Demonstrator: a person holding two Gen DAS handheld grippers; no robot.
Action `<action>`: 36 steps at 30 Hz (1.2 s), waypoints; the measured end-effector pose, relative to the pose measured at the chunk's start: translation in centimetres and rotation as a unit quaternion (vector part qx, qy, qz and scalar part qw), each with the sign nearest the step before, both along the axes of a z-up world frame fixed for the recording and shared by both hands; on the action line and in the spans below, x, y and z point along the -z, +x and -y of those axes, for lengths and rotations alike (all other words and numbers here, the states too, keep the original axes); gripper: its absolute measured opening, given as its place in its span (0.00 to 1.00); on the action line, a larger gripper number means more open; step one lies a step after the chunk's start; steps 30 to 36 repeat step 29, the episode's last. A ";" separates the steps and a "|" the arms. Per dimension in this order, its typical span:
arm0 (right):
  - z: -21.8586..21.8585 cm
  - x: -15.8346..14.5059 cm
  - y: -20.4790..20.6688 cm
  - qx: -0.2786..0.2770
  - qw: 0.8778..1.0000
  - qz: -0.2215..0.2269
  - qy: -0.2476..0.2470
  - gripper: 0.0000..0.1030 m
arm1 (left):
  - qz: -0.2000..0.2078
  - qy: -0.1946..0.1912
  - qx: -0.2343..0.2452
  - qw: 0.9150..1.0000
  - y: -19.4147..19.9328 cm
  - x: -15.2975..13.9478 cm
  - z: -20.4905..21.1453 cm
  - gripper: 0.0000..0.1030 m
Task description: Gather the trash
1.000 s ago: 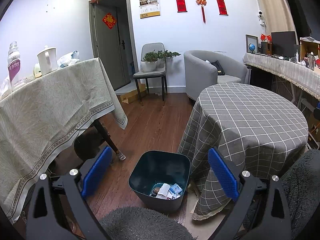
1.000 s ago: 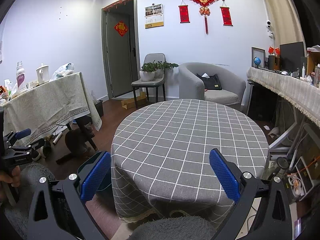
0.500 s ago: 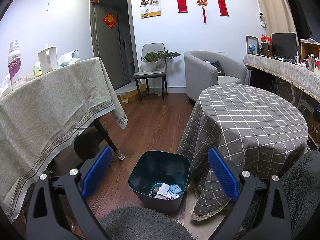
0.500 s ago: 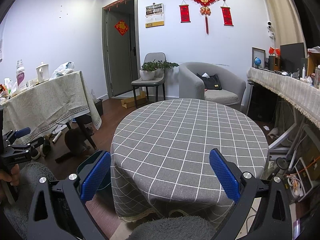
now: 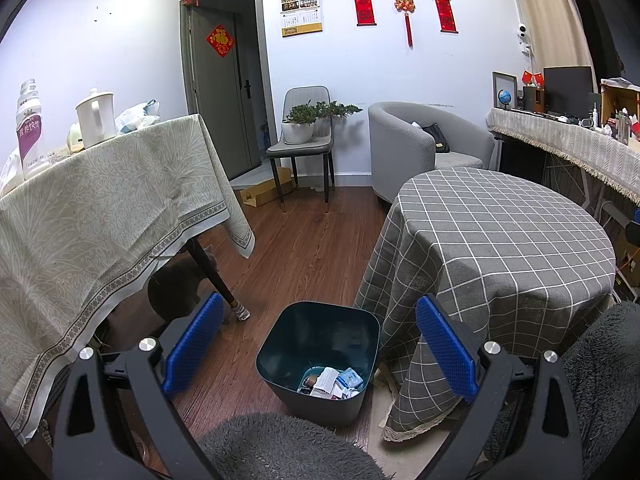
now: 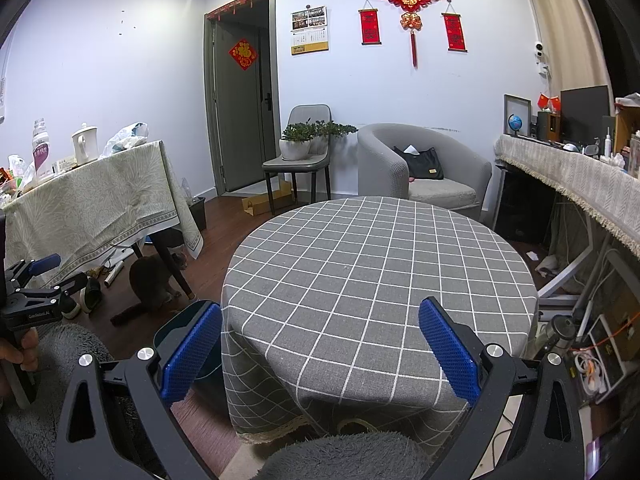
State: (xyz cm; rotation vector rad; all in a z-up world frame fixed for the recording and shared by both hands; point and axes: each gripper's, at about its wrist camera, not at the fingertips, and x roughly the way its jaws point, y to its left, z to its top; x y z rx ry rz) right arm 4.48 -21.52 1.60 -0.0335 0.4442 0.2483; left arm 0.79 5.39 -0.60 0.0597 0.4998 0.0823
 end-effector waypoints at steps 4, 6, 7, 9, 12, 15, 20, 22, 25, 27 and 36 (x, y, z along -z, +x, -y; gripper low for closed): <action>0.0 0.0 0.0 0.000 1.000 0.000 0.000 0.97 | 0.000 0.000 0.000 1.000 0.0 0.0 0.0 0.96; 0.0 0.0 0.0 0.000 1.000 0.000 0.000 0.97 | 0.000 0.000 0.000 1.000 0.0 0.0 0.0 0.96; 0.0 0.0 0.0 0.000 1.000 0.000 0.000 0.97 | 0.000 0.000 0.000 1.000 0.0 0.0 0.0 0.96; 0.0 0.0 0.0 0.000 1.000 0.000 0.000 0.97 | 0.000 0.000 0.000 1.000 0.0 0.0 0.0 0.96; 0.0 -0.1 0.0 0.000 1.000 0.000 0.000 0.97 | 0.000 0.000 0.000 1.000 0.0 0.0 0.0 0.96; -0.1 -0.1 0.0 0.000 1.000 0.000 0.000 0.97 | 0.000 0.000 0.000 1.000 0.0 0.0 0.0 0.96; -0.1 -0.1 0.0 0.000 1.000 0.000 0.000 0.97 | 0.000 0.000 0.000 1.000 0.0 0.0 0.0 0.96; -0.1 -0.1 0.0 0.000 1.000 -0.001 0.000 0.97 | -0.002 -0.001 0.000 1.000 0.0 0.1 0.0 0.96; 0.0 -0.1 0.0 0.000 1.000 0.000 0.000 0.97 | -0.003 -0.001 -0.001 1.000 0.1 -0.1 0.0 0.96; -0.1 -0.1 0.1 0.000 1.000 0.000 0.000 0.97 | -0.003 -0.002 -0.001 1.000 0.1 -0.1 0.0 0.96; -0.1 -0.1 0.1 0.000 1.000 -0.001 0.000 0.97 | -0.004 -0.002 -0.002 1.000 0.1 -0.1 0.0 0.96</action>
